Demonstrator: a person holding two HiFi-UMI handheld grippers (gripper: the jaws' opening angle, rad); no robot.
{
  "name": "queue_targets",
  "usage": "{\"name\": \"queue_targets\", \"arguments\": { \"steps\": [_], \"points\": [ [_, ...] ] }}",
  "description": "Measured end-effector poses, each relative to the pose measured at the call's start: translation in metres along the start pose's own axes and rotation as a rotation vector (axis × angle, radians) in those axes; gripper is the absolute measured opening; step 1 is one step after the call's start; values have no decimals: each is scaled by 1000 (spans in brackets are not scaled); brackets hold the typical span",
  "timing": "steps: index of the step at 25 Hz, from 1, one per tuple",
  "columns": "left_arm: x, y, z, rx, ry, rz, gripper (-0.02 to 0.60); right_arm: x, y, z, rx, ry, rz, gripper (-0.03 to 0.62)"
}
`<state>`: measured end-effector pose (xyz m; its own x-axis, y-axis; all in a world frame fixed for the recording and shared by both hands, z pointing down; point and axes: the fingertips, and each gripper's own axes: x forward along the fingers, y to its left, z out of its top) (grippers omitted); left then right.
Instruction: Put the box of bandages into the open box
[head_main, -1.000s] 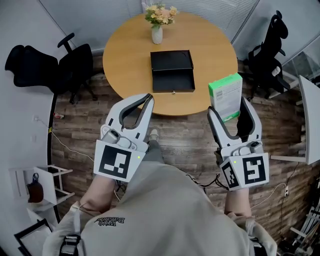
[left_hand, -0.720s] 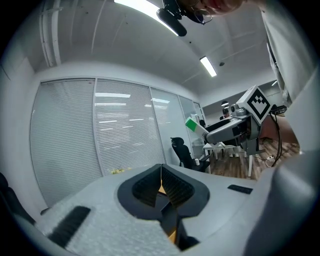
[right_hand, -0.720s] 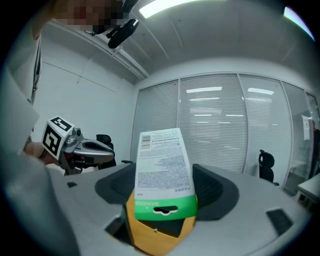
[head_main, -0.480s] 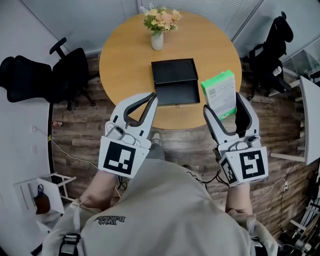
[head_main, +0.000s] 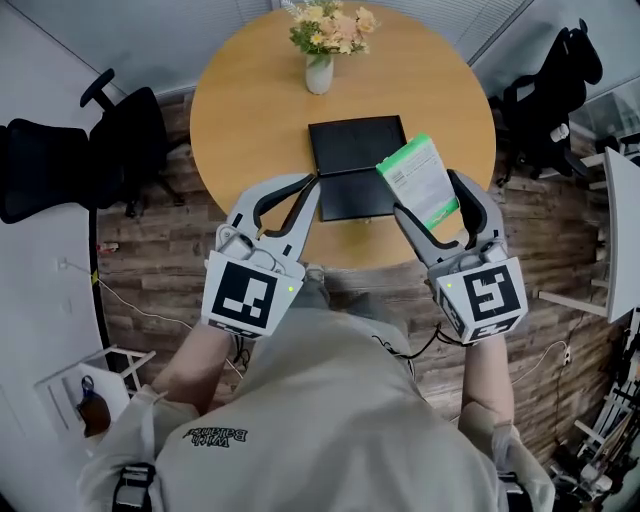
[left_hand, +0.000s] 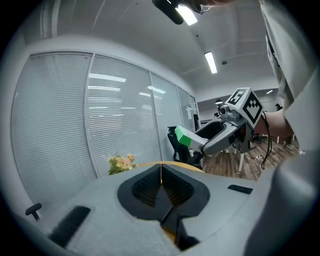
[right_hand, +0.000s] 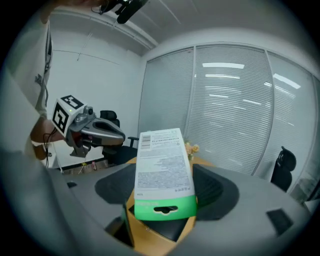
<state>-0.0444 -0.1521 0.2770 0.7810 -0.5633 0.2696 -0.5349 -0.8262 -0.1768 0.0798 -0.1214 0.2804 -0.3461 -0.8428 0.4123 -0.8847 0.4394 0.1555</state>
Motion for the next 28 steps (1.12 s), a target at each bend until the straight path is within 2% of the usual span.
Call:
{"name": "queue_targets", "arguments": {
  "steps": [9,13,22,28],
  "points": [
    [23,15,-38,-58,69,-22,23,53,11,-47,-29,178,105,328],
    [31,16,-48,-64,106,-15,23,68,14,-61,2,205,197,328],
    [53,15,-70,-108,181,10,23,99,19,-97,-85,303,354,328],
    [67,14,-90,-140,237,12,23,117,27,-125,-104,358,447,328]
  ]
}}
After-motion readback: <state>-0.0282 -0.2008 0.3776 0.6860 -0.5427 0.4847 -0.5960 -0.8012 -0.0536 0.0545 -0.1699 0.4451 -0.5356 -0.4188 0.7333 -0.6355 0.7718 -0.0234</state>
